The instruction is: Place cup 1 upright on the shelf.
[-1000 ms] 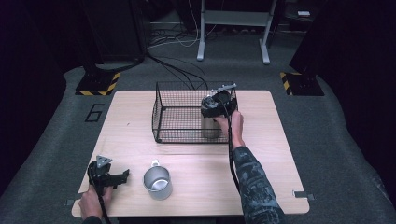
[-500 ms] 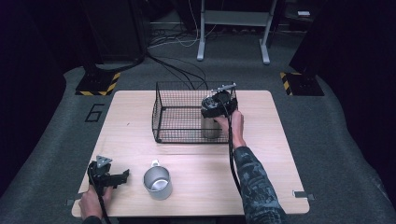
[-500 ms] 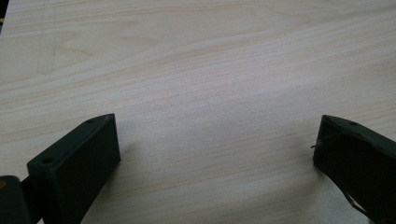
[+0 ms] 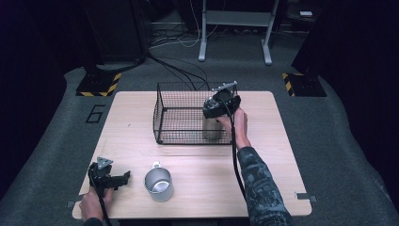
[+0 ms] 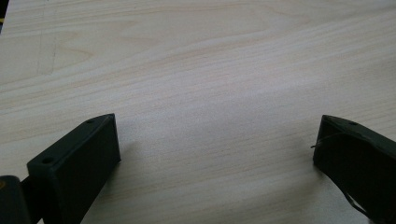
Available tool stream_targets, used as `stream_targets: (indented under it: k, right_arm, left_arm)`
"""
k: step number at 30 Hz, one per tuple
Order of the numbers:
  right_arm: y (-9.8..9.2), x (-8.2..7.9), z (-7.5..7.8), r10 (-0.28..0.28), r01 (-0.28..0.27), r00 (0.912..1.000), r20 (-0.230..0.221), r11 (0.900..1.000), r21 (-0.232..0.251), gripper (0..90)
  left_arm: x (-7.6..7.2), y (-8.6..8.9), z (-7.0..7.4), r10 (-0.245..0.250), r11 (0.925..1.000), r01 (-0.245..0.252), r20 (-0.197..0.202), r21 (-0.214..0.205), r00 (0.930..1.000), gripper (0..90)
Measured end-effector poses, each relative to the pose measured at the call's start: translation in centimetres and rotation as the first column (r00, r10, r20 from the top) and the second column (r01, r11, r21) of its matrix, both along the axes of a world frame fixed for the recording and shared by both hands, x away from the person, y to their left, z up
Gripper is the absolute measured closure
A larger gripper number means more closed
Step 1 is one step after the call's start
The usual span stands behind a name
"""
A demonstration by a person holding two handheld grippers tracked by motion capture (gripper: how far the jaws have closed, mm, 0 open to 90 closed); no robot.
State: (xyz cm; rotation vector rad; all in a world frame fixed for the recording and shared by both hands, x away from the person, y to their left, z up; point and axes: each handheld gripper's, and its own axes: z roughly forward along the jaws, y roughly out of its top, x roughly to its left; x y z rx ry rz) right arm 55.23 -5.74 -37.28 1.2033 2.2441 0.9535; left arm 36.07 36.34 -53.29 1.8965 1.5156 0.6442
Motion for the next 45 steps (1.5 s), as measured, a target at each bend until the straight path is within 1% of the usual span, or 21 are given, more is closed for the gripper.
stream_targets:
  k: [1, 5, 6, 8, 9, 10, 11, 12, 13, 17, 18, 19, 23, 26, 30, 33, 35, 39, 40, 42, 45]
  right_arm:
    - [0.0, -0.1, 0.1, 0.004, -0.004, 1.0000, 0.002, 1.0000, -0.006, 0.0]
    - [-0.3, -0.5, 0.6, 0.002, -0.002, 1.0000, 0.008, 1.0000, 0.009, 0.0]
    - [-0.4, -0.5, 0.8, 0.014, -0.014, 0.9998, 0.016, 0.9999, 0.004, 0.0]
    - [-0.6, -0.9, 1.2, 0.009, -0.009, 0.9997, 0.021, 0.9999, 0.010, 0.0]
    - [-0.7, -1.0, 1.4, 0.011, -0.012, 0.9997, 0.022, 0.9999, 0.012, 0.0]
    - [-1.0, -1.2, 1.7, 0.017, -0.017, 0.9994, 0.030, 0.9997, 0.019, 0.0]
    - [-1.1, -1.4, 1.9, 0.019, -0.020, 0.9993, 0.032, 0.9994, 0.030, 0.0]
    - [-1.3, -1.6, 2.1, 0.023, -0.024, 0.9991, 0.036, 0.9993, 0.030, 0.0]
    - [-1.5, -1.8, 2.4, 0.028, -0.029, 0.9987, 0.044, 0.9992, 0.029, 0.0]
    - [-2.6, -3.0, 3.4, 0.035, -0.039, 0.9976, 0.059, 0.9972, 0.064, 0.0]
    - [-2.9, -3.3, 3.6, 0.047, -0.051, 0.9963, 0.072, 0.9968, 0.062, 0.0]
    - [-3.2, -3.6, 3.8, 0.045, -0.050, 0.9962, 0.075, 0.9965, 0.067, 0.0]
    - [-4.5, -5.0, 4.3, 0.044, -0.051, 0.9953, 0.087, 0.9953, 0.083, 0.0]
    - [-5.5, -6.0, 4.3, 0.037, -0.046, 0.9951, 0.092, 0.9939, 0.100, 0.0]
    - [-6.9, -7.2, 4.0, 0.035, -0.045, 0.9945, 0.099, 0.9945, 0.095, 0.0]
    - [-7.9, -8.1, 3.6, 0.024, -0.035, 0.9948, 0.099, 0.9942, 0.102, 0.0]
    - [-8.5, -8.7, 3.3, 0.019, -0.030, 0.9949, 0.099, 0.9934, 0.110, 0.0]
    - [-9.6, -9.7, 2.5, 0.010, -0.020, 0.9953, 0.096, 0.9940, 0.107, 0.0]
    - [-9.6, -9.7, 2.5, 0.010, -0.020, 0.9953, 0.096, 0.9940, 0.107, 0.0]
    - [-10.4, -10.4, 1.8, 0.000, -0.009, 0.9962, 0.087, 0.9941, 0.108, 0.0]
    - [-11.1, -11.1, 1.1, -0.009, 0.000, 0.9965, 0.083, 0.9943, 0.106, 0.0]
  left_arm:
    - [0.0, 0.0, 0.0, -0.003, 1.0000, 0.003, -0.007, -0.001, 1.0000, 0.4]
    - [0.0, 0.0, 0.0, -0.002, 1.0000, 0.002, -0.004, 0.000, 1.0000, 0.4]
    - [0.0, 0.0, 0.0, 0.000, 1.0000, 0.000, 0.000, -0.001, 1.0000, 0.4]
    - [0.0, 0.0, 0.0, 0.000, 1.0000, 0.000, -0.001, 0.000, 1.0000, 0.4]
    - [0.0, 0.0, 0.0, -0.002, 1.0000, 0.002, -0.004, -0.001, 1.0000, 0.4]
    - [0.0, 0.1, 0.0, -0.005, 0.9999, 0.005, 0.000, 0.009, 1.0000, 0.4]
    - [0.0, 0.1, 0.0, -0.004, 1.0000, 0.004, 0.000, 0.008, 1.0000, 0.4]
    - [0.0, 0.1, 0.0, -0.007, 0.9999, 0.007, -0.003, 0.008, 1.0000, 0.4]
    - [0.0, 0.1, 0.0, -0.005, 1.0000, 0.005, -0.001, 0.008, 1.0000, 0.4]
    - [0.0, 0.1, 0.1, -0.007, 0.9999, 0.007, -0.005, 0.007, 1.0000, 0.4]
    - [0.0, 0.1, 0.0, -0.005, 1.0000, 0.005, -0.001, 0.008, 1.0000, 0.4]
    - [0.0, 0.0, 0.0, -0.004, 1.0000, 0.004, 0.000, 0.007, 1.0000, 0.4]
    - [0.0, 0.1, 0.0, -0.004, 1.0000, 0.004, -0.001, 0.008, 1.0000, 0.4]
    - [0.0, 0.1, 0.0, -0.004, 1.0000, 0.004, 0.000, 0.008, 1.0000, 0.4]
    - [0.0, 0.1, 0.0, -0.005, 1.0000, 0.005, 0.000, 0.008, 1.0000, 0.4]
    - [0.0, 0.1, 0.0, -0.005, 1.0000, 0.005, 0.000, 0.008, 1.0000, 0.4]
    - [0.0, 0.1, 0.0, -0.006, 0.9999, 0.006, -0.002, 0.009, 1.0000, 0.4]
    - [0.0, 0.1, 0.0, -0.007, 1.0000, 0.007, -0.003, 0.007, 1.0000, 0.4]
    - [0.0, 0.1, 0.0, -0.007, 1.0000, 0.007, -0.003, 0.007, 1.0000, 0.4]
    - [0.0, 0.1, 0.0, -0.005, 1.0000, 0.005, -0.001, 0.008, 1.0000, 0.4]
    - [0.0, 0.1, 0.0, -0.004, 1.0000, 0.004, 0.000, 0.007, 1.0000, 0.4]
